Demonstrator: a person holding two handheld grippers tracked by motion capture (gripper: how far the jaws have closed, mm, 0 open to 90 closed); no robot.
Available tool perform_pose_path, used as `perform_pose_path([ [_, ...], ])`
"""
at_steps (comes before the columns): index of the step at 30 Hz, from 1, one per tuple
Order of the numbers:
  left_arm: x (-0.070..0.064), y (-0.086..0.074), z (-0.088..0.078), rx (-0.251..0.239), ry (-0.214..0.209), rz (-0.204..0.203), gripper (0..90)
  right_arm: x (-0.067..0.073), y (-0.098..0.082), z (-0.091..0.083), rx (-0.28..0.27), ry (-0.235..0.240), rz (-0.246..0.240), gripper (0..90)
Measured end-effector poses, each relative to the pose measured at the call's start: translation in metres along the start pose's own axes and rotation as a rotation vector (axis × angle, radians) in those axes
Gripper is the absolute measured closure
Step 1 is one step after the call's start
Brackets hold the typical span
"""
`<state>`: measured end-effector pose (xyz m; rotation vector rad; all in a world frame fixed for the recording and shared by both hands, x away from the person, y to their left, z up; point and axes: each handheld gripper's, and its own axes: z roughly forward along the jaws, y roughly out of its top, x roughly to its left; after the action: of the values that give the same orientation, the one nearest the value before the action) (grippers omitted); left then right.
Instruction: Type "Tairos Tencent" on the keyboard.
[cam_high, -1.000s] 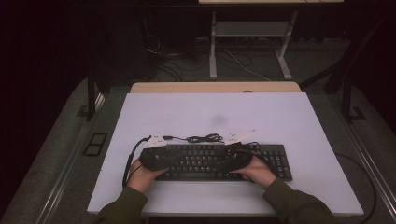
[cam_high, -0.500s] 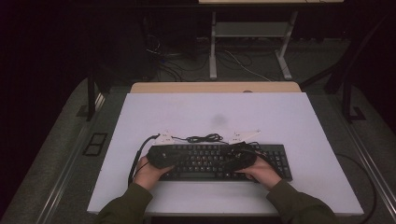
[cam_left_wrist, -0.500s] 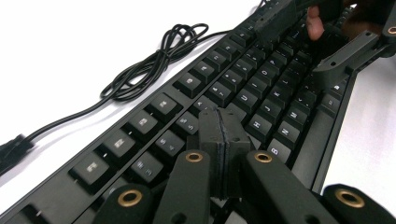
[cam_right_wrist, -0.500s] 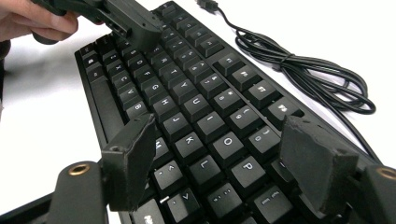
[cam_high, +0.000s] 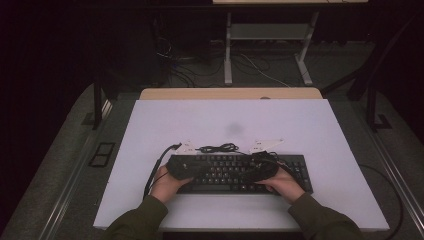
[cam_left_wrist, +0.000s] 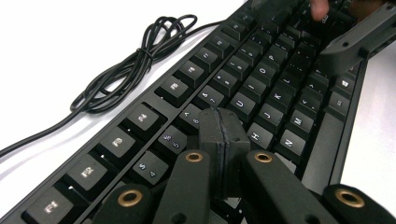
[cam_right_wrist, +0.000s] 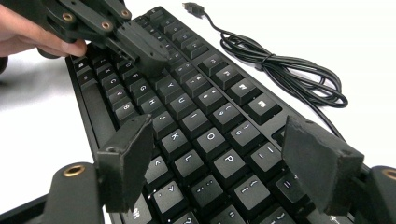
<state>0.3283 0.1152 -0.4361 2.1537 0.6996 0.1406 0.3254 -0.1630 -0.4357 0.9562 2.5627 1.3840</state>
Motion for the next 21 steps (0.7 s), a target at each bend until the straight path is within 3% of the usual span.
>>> perform_pose_path([
  [13, -0.0005, -0.0002, 0.0, 0.018, 0.013, 0.011, 88.5, -0.0018, 0.0, -0.0011, -0.005, 0.003, 0.002, 24.9],
  [21, -0.0003, -0.0005, -0.0043, -0.002, 0.024, -0.01, 86.0, -0.0046, -0.0005, -0.0021, -0.011, 0.009, 0.007, 23.9],
])
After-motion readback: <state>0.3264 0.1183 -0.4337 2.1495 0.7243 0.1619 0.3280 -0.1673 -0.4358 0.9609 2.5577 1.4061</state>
